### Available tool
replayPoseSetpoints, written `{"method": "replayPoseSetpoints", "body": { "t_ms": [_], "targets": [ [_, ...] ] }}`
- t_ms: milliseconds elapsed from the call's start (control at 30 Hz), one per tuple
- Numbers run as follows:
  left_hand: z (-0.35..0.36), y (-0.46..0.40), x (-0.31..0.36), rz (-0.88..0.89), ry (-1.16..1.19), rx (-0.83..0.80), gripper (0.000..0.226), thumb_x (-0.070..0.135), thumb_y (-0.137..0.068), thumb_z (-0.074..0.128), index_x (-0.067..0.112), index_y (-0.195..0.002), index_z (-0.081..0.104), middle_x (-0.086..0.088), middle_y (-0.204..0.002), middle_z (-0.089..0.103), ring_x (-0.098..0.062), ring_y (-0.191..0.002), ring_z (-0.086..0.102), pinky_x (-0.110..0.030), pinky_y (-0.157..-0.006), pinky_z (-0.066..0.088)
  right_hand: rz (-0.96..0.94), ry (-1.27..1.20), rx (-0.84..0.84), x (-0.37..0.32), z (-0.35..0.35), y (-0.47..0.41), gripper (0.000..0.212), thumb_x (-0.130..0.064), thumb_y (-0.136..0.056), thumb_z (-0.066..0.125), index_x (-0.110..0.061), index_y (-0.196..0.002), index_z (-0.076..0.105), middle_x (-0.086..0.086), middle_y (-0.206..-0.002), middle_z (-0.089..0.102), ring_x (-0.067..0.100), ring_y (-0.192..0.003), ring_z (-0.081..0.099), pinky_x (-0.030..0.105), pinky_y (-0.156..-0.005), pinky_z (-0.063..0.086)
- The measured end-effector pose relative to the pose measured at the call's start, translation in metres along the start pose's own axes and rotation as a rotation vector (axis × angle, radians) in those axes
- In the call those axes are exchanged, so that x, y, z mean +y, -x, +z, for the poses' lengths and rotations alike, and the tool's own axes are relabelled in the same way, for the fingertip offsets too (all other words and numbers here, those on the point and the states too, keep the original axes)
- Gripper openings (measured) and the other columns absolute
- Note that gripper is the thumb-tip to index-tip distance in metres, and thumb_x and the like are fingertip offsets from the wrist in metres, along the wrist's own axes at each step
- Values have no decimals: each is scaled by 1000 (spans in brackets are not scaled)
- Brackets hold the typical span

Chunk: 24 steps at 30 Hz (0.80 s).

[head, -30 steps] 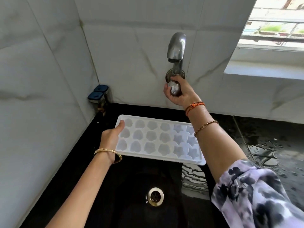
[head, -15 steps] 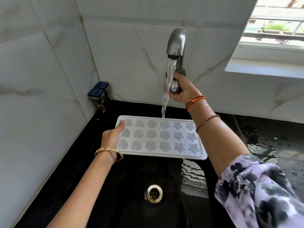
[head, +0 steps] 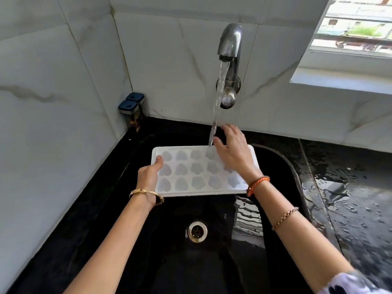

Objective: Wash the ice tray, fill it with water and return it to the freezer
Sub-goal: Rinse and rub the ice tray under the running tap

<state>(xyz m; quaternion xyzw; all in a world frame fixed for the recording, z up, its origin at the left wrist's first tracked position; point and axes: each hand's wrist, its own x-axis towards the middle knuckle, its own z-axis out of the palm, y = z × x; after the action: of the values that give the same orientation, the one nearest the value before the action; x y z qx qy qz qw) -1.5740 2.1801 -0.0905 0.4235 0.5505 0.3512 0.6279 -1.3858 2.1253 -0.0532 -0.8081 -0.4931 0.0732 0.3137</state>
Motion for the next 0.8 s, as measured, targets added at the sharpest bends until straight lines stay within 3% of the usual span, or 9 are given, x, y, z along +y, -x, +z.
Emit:
{"method": "replayPoseSetpoints", "body": {
  "t_ms": [133, 233, 300, 367, 433, 500, 600, 700, 800],
  "targets": [
    [-13, 10, -2, -32, 87, 9, 22, 32, -91, 54, 14, -81, 59, -9, -98, 60, -26, -90, 57, -35, -77, 49, -40, 222, 19, 5, 14, 34, 50, -31, -97, 33, -12, -143, 27, 4, -154, 20, 24, -144, 2, 44, -115, -4],
    [-32, 16, -4, -76, 169, -35, 17, 26, -90, 54, 13, -88, 65, -9, -95, 67, -28, -84, 64, -41, -79, 53, -17, 296, -29, 9, 30, 57, 56, -44, -95, 32, -21, -145, 21, 2, -156, 14, 23, -144, 0, 52, -112, -6],
    [-44, 20, -10, -62, 183, -60, 17, 23, -90, 53, 14, -85, 66, -8, -86, 68, -26, -76, 65, -36, -66, 53, 135, 212, -70, 11, 36, 64, 62, -54, -91, 36, -27, -145, 18, 5, -156, 10, 30, -143, 5, 59, -110, 3],
    [-48, 21, -14, -78, 196, -82, 18, 20, -90, 48, 14, -84, 64, -7, -77, 69, -26, -72, 64, -34, -60, 51, 258, 16, -67, 16, 34, 62, 63, -51, -90, 43, -26, -144, 21, 11, -151, 21, 35, -135, 26, 52, -105, 26],
    [-53, 26, -15, -99, 200, -110, 20, 16, -89, 42, 14, -84, 62, -7, -72, 69, -27, -71, 63, -35, -60, 50, 179, -27, -73, 17, 33, 65, 58, -40, -92, 46, -20, -143, 26, 11, -146, 31, 33, -127, 38, 41, -99, 37],
    [-52, 26, -15, -94, 197, -135, 26, 17, -90, 40, 15, -79, 64, -8, -72, 68, -28, -67, 65, -35, -59, 51, 108, -13, -81, 18, 33, 64, 54, -35, -94, 46, -17, -142, 30, 8, -150, 24, 35, -126, 39, 40, -100, 37],
    [-49, 25, -17, -114, 197, -163, 47, 47, -93, 40, 25, -69, 73, -4, -71, 74, -22, -63, 72, -31, -52, 54, 5, 68, -49, 22, 36, 64, 49, -34, -95, 44, -18, -139, 35, 1, -150, 26, 35, -117, 46, 36, -94, 39],
    [-53, 23, -23, -188, 139, -140, 56, 67, -85, 39, 23, -104, 67, -8, -100, 73, -29, -93, 69, -43, -79, 55, -41, 120, -2, 26, 40, 70, 43, -35, -94, 45, -13, -131, 43, 1, -139, 39, 32, -104, 49, 30, -78, 39],
    [-60, 24, -28, -133, 136, -20, 51, 65, -83, 46, 22, -100, 66, -11, -107, 69, -32, -98, 66, -48, -91, 51, -76, 149, 11, 22, 41, 71, 38, -38, -93, 47, -11, -119, 50, 4, -127, 45, 29, -101, 48, 30, -72, 38]
  ]
}}
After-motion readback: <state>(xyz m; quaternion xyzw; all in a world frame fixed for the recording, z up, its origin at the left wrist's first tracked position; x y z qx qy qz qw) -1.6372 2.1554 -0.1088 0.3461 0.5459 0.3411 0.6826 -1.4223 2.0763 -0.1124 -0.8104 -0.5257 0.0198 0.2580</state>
